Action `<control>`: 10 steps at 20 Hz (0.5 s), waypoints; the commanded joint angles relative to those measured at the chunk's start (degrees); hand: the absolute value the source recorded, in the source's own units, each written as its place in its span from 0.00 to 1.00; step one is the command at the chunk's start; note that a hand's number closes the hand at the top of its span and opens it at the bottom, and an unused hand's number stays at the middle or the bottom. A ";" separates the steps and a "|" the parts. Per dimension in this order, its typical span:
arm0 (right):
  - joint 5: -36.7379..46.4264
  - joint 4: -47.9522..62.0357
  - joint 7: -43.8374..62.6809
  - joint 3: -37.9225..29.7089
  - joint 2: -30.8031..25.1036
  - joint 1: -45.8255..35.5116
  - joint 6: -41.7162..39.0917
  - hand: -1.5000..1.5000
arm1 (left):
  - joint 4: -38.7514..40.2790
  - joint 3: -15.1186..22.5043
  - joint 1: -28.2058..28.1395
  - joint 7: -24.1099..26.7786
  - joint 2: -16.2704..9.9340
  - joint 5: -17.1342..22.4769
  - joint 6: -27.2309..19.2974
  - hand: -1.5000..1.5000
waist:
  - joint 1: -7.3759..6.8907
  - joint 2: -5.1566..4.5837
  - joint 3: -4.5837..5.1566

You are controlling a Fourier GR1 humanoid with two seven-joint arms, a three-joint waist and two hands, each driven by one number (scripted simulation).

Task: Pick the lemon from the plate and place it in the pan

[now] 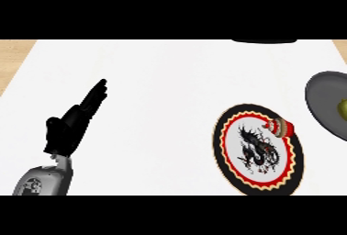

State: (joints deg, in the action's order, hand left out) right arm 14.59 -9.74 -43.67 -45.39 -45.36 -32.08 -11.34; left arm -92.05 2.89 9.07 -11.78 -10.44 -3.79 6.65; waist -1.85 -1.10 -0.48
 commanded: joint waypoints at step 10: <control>-3.39 -0.64 -14.62 -1.21 1.46 12.34 -9.43 0.00 | 1.35 -1.80 0.10 0.35 -0.51 0.50 0.99 0.50 | 0.99 0.52 0.14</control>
State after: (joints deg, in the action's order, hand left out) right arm 11.99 -10.44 -51.17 -46.48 -45.78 -23.40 -16.47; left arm -91.87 1.99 9.01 -11.90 -10.57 -3.68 7.13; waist -1.18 -0.67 -0.35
